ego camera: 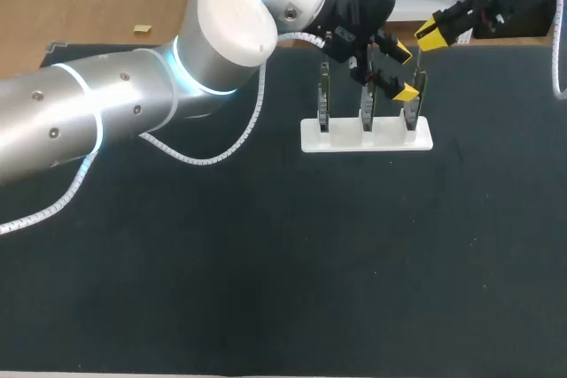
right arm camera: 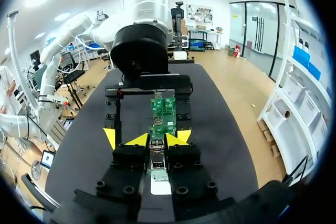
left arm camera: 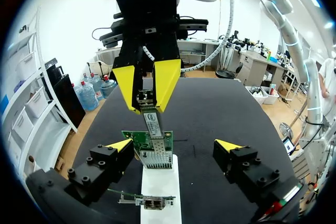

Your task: Pick up the optical module with the left hand, and insert it into the network port with the right hand.

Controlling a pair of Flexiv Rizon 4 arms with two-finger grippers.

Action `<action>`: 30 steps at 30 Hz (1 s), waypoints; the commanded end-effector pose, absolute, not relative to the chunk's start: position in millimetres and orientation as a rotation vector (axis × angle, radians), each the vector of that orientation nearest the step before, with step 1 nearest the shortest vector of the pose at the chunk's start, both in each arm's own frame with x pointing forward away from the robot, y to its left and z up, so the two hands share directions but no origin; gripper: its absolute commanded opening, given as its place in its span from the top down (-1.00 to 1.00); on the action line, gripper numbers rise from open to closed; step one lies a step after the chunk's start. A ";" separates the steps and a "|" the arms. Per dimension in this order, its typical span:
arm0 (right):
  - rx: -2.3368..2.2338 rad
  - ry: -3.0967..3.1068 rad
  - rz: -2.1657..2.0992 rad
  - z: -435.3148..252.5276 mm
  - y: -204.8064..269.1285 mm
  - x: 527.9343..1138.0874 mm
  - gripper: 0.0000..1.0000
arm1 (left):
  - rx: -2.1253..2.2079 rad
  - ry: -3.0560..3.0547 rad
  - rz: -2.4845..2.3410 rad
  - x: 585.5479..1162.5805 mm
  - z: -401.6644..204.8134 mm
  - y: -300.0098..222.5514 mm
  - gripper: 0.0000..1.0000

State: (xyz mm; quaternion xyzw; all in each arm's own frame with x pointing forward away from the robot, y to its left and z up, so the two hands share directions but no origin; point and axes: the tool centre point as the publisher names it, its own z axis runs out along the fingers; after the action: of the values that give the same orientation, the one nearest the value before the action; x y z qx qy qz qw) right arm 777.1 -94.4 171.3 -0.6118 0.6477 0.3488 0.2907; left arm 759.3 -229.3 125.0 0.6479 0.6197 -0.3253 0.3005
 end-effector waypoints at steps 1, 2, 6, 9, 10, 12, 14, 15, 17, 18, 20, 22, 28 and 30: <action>-1.627 1.733 0.923 169.3 -94.3 775.4 1.00 | 1.723 1.648 -0.863 760.7 125.6 -230.2 -1.00; -1.627 1.733 0.922 169.2 -94.4 775.4 1.00 | 1.723 1.648 -0.863 760.7 125.6 -230.2 -1.00; -1.617 1.732 0.920 170.2 -94.7 775.1 1.00 | 1.723 1.648 -0.863 760.7 125.6 -230.2 -1.00; -1.608 1.725 0.919 171.8 -94.7 775.2 1.00 | 1.723 1.648 -0.863 760.7 125.6 -230.2 -1.00; -1.607 1.724 0.918 172.3 -94.7 775.3 1.00 | 1.723 1.648 -0.863 760.7 125.6 -230.2 -1.00; -1.605 1.721 0.917 173.2 -95.0 775.4 1.00 | 1.723 1.648 -0.863 760.7 125.6 -230.2 -1.00; -1.604 1.719 0.916 173.8 -95.5 775.7 1.00 | 1.723 1.648 -0.863 760.7 125.6 -230.2 -1.00; -1.603 1.719 0.914 174.2 -96.0 776.0 1.00 | 1.723 1.648 -0.863 760.7 125.6 -230.2 -1.00; -1.599 1.720 0.913 174.7 -97.1 776.5 1.00 | 1.723 1.648 -0.863 760.7 125.6 -230.2 -1.00; -1.597 1.720 0.911 174.9 -97.4 776.6 1.00 | 1.723 1.648 -0.863 760.7 125.6 -230.2 -1.00; -1.595 1.720 0.910 175.0 -97.6 776.7 1.00 | 1.723 1.648 -0.863 760.7 125.6 -230.2 -1.00; -1.593 1.722 0.909 175.0 -97.8 776.7 1.00 | 1.723 1.648 -0.863 760.7 125.6 -230.2 -1.00; -1.586 1.729 0.913 173.3 -97.7 776.8 1.00 | 1.723 1.648 -0.863 760.7 125.6 -230.2 -1.00; -1.586 1.730 0.915 172.8 -97.4 776.7 1.00 | 1.723 1.648 -0.863 760.7 125.6 -230.2 -1.00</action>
State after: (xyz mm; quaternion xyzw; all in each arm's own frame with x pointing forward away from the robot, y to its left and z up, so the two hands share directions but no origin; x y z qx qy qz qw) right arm 778.4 -97.9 173.4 -0.6001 0.6531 0.3471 0.3047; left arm 759.3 -229.3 125.0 0.6479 0.6197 -0.3254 0.3005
